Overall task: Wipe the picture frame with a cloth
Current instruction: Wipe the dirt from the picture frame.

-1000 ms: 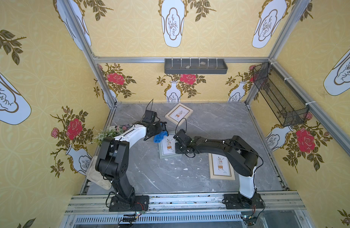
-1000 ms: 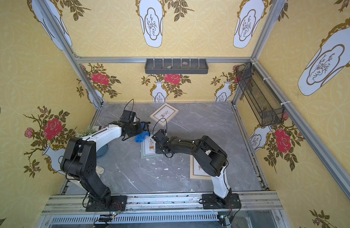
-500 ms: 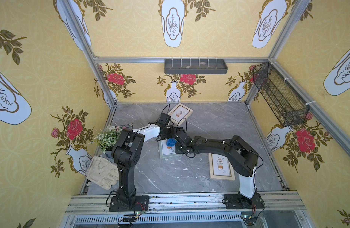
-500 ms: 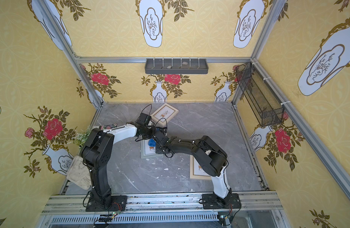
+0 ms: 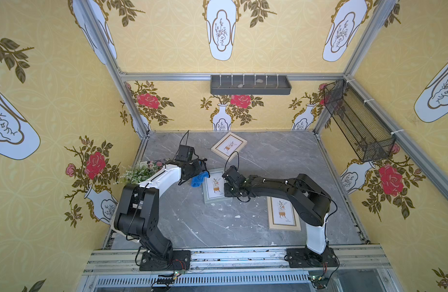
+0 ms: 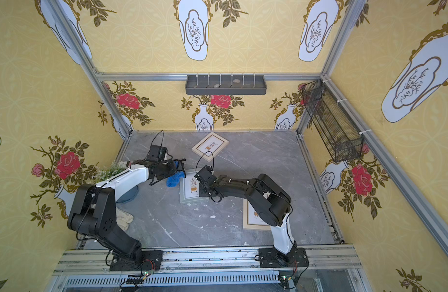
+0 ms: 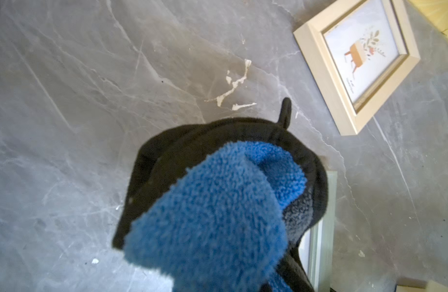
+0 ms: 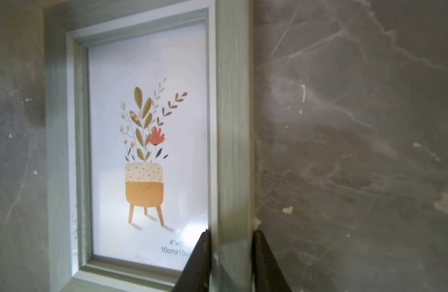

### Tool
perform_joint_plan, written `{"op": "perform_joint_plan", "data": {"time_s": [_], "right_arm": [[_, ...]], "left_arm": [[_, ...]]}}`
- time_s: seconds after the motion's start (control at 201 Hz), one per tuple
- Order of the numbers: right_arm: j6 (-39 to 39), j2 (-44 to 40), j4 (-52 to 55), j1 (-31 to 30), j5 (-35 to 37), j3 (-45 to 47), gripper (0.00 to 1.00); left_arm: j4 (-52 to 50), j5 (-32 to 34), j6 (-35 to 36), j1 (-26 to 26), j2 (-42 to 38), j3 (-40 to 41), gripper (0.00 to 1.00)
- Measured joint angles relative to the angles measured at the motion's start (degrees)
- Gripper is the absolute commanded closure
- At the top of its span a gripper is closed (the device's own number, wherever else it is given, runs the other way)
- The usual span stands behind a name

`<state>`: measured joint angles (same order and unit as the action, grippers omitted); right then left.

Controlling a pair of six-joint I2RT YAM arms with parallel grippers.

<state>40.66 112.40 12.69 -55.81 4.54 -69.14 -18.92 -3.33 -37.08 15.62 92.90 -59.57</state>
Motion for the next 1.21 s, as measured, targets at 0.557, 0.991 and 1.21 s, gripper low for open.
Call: {"op": "perform_joint_plan", "data": {"time_s": [0.557, 0.991, 1.21], "right_arm": [[0.02, 0.04, 0.00, 0.00, 0.00, 0.04, 0.85], [0.22, -0.35, -0.55, 0.00, -0.39, 0.59, 0.85], [0.22, -0.35, -0.15, 0.00, -0.26, 0.48, 0.85]], "left_arm": [[7.04, -6.16, -6.71, 14.29, 6.03, 6.25, 1.00], [5.53, 0.68, -4.46, 4.87, -12.15, 17.03, 1.00], [4.02, 0.90, -4.63, 9.70, -11.85, 15.65, 1.00]]}}
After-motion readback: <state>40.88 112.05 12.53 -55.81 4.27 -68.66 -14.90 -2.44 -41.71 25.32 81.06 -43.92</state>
